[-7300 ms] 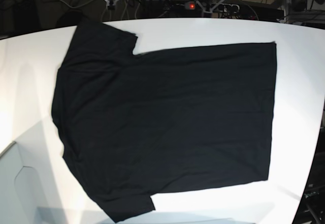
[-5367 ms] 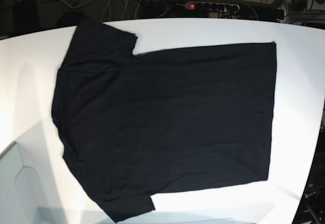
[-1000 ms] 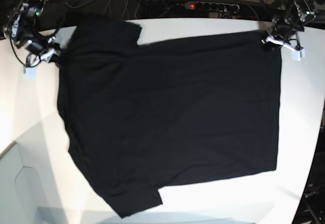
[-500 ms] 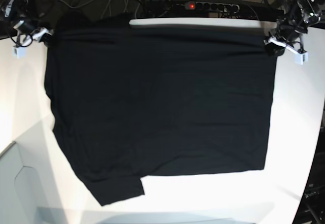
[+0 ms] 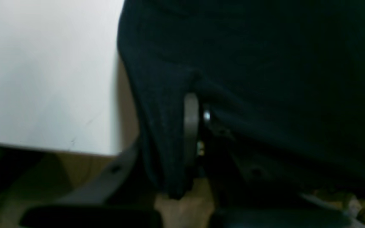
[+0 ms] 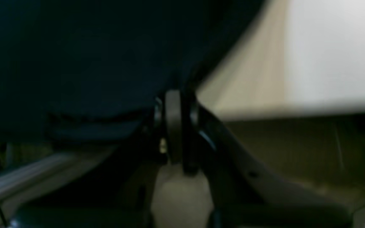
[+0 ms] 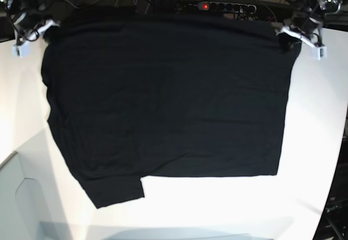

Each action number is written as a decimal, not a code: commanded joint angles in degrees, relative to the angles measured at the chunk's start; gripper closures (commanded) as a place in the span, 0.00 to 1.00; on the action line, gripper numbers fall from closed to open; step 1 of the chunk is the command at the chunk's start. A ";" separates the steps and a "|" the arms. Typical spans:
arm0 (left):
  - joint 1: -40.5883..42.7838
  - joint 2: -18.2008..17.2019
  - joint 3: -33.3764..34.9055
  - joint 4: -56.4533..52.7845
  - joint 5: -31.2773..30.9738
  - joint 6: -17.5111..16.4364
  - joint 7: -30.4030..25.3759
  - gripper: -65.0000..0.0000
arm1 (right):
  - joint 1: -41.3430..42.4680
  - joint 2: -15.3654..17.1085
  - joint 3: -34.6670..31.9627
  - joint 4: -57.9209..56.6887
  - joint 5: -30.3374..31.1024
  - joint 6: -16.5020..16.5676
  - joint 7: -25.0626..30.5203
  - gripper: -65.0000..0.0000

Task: Fold the T-shirt properly
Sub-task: 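Fold the sleeve edge inward with the right gripper, left gripper holding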

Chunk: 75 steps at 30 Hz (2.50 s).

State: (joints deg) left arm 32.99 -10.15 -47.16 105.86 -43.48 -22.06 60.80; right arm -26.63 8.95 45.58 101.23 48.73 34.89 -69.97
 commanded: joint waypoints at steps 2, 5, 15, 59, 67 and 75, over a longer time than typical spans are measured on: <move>-2.97 -0.62 1.13 0.38 -0.52 0.31 -0.71 1.00 | 2.59 0.50 0.00 0.53 0.63 -0.48 0.30 1.00; -6.66 -0.62 2.80 -2.96 3.18 0.39 -0.71 1.00 | 7.86 0.68 -0.70 0.09 -1.57 -2.06 -2.07 1.00; -18.80 -0.44 2.54 -14.13 13.29 0.31 -1.41 1.00 | 22.02 1.73 -3.43 -9.67 -13.43 -3.91 -2.24 1.00; -30.49 1.41 5.18 -15.36 23.57 8.92 -1.41 1.00 | 25.18 3.14 -10.29 -16.70 -14.22 -8.13 10.24 1.00; -30.40 2.11 5.18 -10.00 23.75 8.92 -1.50 1.00 | 25.18 3.23 -10.20 -16.70 -14.22 -8.13 10.24 1.00; -32.16 2.28 5.00 -15.89 24.01 8.92 -1.06 0.74 | 25.01 3.14 -9.76 -16.70 -14.22 -8.30 10.24 0.77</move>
State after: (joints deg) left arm 1.76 -7.14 -41.95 89.08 -18.72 -13.26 60.58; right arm -2.15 11.11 35.48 83.57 33.65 27.31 -60.75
